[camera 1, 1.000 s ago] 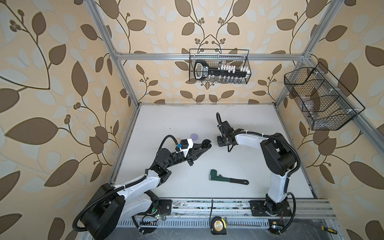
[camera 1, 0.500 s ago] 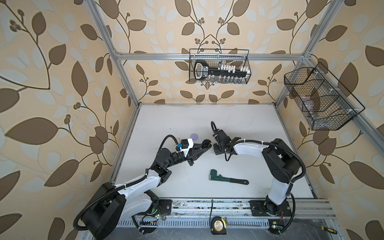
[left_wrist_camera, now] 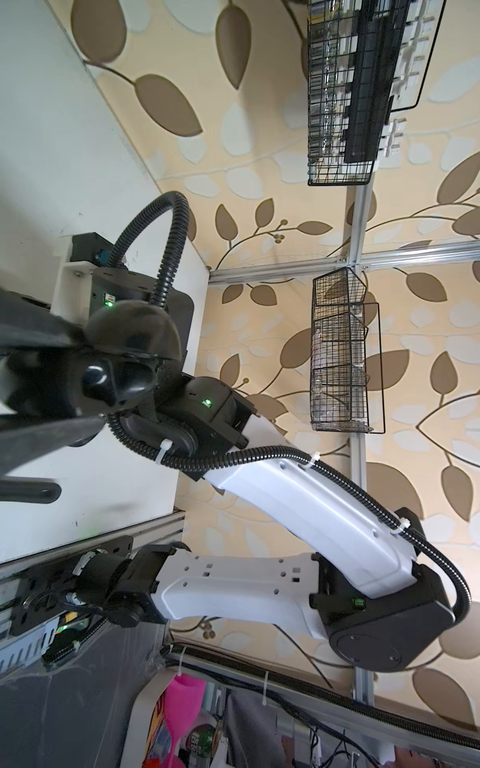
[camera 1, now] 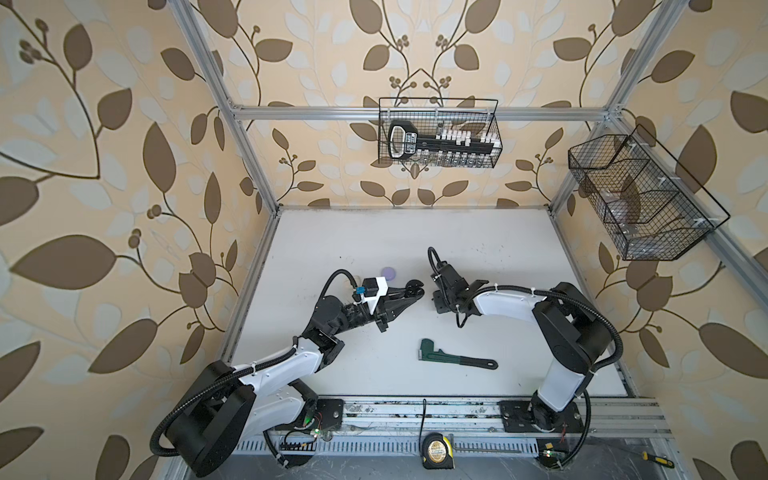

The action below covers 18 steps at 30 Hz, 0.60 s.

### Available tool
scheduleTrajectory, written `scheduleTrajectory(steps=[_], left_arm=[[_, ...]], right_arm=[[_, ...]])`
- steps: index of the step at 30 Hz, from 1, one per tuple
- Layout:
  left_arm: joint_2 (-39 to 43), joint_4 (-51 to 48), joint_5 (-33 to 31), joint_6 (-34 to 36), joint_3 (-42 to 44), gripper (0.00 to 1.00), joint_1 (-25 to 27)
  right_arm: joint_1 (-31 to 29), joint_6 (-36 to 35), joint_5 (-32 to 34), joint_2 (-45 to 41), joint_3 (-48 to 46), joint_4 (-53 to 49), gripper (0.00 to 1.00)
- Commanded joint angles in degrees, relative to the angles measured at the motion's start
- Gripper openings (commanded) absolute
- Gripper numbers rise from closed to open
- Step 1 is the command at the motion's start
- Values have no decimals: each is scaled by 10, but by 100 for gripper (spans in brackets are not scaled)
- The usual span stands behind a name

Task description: Insert the wireless bluetooth earbuds into the charging case

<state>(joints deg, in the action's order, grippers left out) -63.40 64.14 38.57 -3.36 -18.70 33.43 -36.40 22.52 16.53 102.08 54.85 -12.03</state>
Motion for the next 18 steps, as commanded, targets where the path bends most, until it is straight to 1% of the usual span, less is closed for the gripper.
scheduleTrajectory(steps=[1,8,14,18], left_arm=[[-1,43,12,-5,-8,0,1],[-9,52,16,-9,-9,0,-1],[-10,52,19,-10,-9,0,-2],[5,31,18,-5,-10,0,-2]], right_arm=[[12,4,15,11,-19,-34,44],[22,8,15,5,-18,-34,42],[11,26,33,-74,-22,-48,43],[-4,43,53,-144,-19,-66,47]])
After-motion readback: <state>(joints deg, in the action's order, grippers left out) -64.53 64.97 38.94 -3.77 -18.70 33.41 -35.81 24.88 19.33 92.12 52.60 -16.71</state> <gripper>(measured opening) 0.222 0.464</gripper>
